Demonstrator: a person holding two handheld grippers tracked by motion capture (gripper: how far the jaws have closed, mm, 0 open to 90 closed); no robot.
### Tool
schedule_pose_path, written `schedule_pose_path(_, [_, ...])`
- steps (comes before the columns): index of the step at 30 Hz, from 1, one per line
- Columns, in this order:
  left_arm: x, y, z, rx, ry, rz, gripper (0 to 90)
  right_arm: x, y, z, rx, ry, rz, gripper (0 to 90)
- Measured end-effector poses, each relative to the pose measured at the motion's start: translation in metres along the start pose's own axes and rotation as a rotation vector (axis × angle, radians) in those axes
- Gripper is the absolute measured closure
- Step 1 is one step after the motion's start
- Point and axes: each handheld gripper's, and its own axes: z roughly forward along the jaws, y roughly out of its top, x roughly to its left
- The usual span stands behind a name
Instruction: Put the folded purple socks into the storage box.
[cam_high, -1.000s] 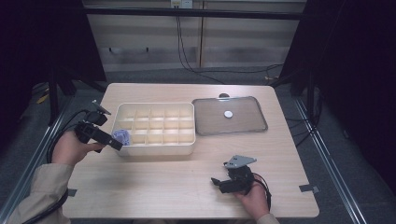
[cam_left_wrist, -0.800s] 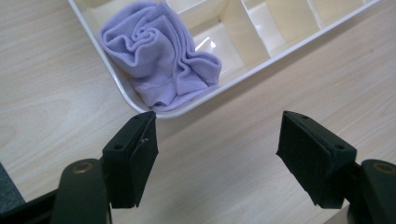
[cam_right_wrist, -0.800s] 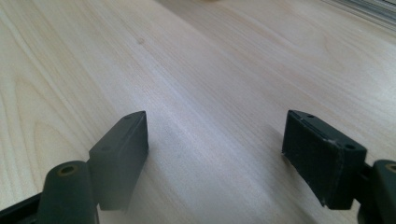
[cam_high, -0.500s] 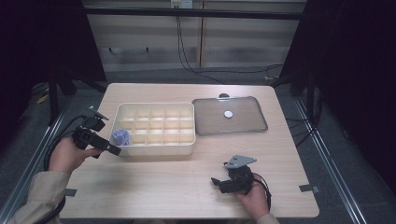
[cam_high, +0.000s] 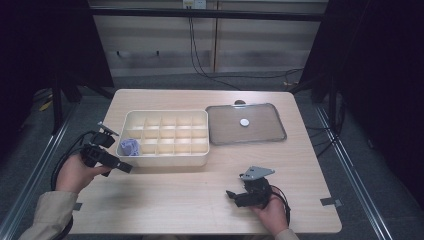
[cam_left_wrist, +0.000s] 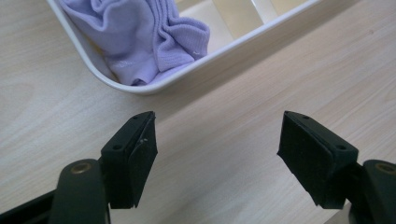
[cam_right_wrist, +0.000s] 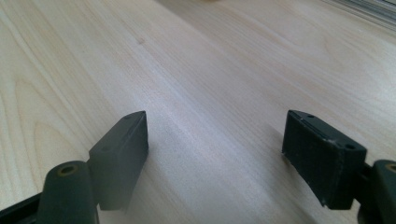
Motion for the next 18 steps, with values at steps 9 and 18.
schedule_pose_path(9, [-0.001, -0.01, 0.01, -0.015, -0.023, 0.007, 27.7, 0.0, 0.0, 0.0, 0.0, 0.0, 0.0, 22.3])
schedule_pose_path(18, [-0.002, -0.02, 0.023, -0.027, -0.041, 0.006, 27.7, 0.0, 0.0, 0.0, 0.0, 0.0, -0.001, 22.3])
